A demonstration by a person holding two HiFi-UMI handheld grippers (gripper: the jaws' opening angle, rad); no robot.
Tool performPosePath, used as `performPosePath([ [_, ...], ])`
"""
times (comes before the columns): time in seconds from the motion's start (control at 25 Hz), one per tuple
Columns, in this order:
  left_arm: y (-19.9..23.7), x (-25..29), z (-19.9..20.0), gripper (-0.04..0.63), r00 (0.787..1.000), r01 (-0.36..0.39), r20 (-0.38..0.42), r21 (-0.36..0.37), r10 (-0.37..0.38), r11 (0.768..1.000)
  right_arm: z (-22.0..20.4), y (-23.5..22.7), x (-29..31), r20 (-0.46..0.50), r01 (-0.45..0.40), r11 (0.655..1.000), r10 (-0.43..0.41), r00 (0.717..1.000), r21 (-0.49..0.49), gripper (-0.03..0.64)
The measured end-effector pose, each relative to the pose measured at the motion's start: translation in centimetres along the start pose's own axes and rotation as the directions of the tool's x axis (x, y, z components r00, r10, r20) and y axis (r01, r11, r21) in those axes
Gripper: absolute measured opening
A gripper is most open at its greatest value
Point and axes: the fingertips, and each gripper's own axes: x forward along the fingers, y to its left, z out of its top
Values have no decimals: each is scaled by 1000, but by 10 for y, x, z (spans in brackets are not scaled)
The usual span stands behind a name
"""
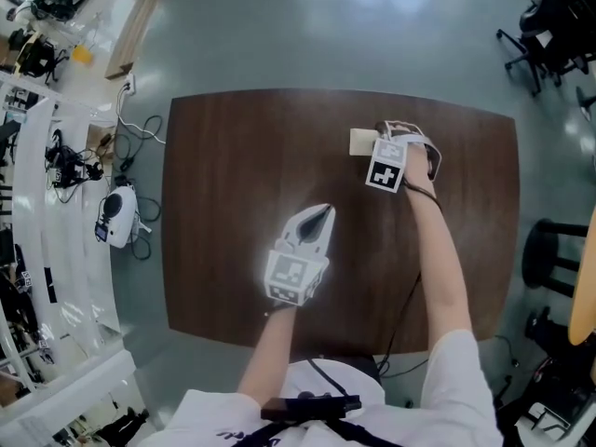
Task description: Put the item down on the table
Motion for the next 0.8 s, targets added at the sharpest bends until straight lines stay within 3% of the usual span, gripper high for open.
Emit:
performPosePath([
  [0.12,6,1,-4,14,1000,-4,-4,-9,4,1000,7,0,4,-20,-4,1000,3,1000,-21,298],
  [0.48,22,-1,-23,14,1000,-26,-15,-57,26,998,12,30,37,-59,-165,985,162,985,-47,298],
  [0.8,34,-4,-29,14,999,-40,-19,-88,38,995,7,29,35,67,-268,959,263,962,90,299],
])
